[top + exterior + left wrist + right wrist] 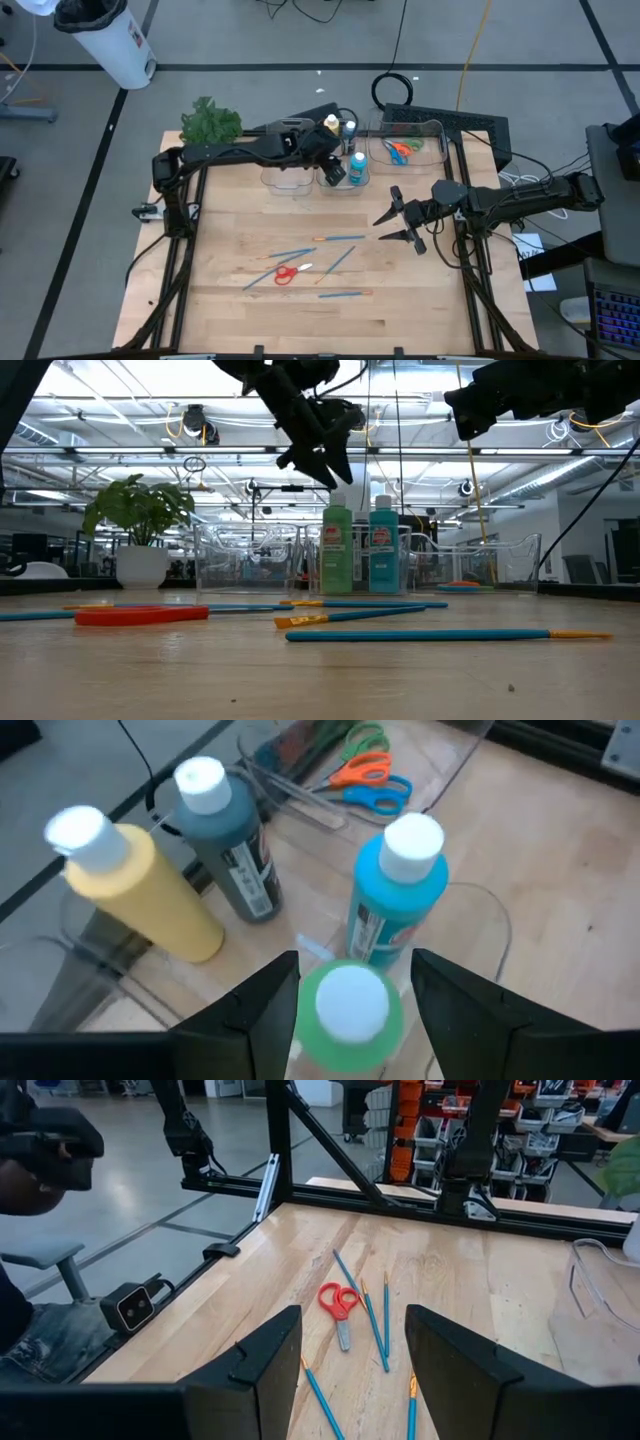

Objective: Pick & Place Paint Supplies
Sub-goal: Put the red scissors into the right transparent bin

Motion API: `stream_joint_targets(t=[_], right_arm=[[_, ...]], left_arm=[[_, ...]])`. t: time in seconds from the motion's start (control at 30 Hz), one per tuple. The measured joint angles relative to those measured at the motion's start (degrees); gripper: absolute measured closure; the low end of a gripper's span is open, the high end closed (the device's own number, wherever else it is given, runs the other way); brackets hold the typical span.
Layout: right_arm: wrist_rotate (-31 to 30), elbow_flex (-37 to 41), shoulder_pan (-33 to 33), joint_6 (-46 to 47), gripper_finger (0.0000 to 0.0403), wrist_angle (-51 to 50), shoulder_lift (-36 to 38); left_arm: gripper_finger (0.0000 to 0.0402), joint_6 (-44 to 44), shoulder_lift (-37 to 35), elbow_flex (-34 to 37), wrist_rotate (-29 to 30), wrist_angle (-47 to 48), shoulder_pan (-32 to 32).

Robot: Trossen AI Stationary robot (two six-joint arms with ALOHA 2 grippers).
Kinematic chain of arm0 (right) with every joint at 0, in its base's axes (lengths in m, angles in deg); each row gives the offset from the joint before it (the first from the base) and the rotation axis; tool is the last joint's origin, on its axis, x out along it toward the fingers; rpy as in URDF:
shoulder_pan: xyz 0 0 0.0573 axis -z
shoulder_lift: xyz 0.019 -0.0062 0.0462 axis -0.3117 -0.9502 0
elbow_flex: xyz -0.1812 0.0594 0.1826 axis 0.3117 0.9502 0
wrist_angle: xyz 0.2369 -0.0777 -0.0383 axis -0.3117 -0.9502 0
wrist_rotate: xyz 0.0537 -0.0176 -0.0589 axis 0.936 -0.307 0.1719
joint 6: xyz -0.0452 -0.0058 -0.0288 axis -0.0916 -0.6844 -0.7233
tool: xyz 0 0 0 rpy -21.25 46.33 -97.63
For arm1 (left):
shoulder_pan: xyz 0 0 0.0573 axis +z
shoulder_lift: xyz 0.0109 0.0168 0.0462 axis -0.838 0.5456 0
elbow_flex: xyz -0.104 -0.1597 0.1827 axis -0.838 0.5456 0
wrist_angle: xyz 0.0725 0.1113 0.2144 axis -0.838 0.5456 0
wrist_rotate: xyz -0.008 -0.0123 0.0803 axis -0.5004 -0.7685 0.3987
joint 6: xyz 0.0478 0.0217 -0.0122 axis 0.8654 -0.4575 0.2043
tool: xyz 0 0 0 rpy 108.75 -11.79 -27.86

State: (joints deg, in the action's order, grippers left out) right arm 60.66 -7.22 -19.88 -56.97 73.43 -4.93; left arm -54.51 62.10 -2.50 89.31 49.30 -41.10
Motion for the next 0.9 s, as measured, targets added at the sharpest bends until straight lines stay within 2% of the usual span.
stream_joint_targets(t=[0.5, 0.67, 0.9], right_arm=[[0.0, 0.0, 0.0, 0.1, 0.0232, -0.4, 0.0], [0.0, 0.0, 0.0, 0.4, 0.0232, -1.1, 0.0], [0.0, 0.0, 0.0, 0.5, 0.0232, -1.2, 0.0]], left_arm=[[0.0199, -1.9, -10.0, 0.0, -1.7, 2.2, -3.0], [0.0199, -0.3, -13.9, 0.0, -1.7, 4.4, -7.4], [0.0199, 0.2, -16.3, 0.0, -0.2, 8.3, -17.2]])
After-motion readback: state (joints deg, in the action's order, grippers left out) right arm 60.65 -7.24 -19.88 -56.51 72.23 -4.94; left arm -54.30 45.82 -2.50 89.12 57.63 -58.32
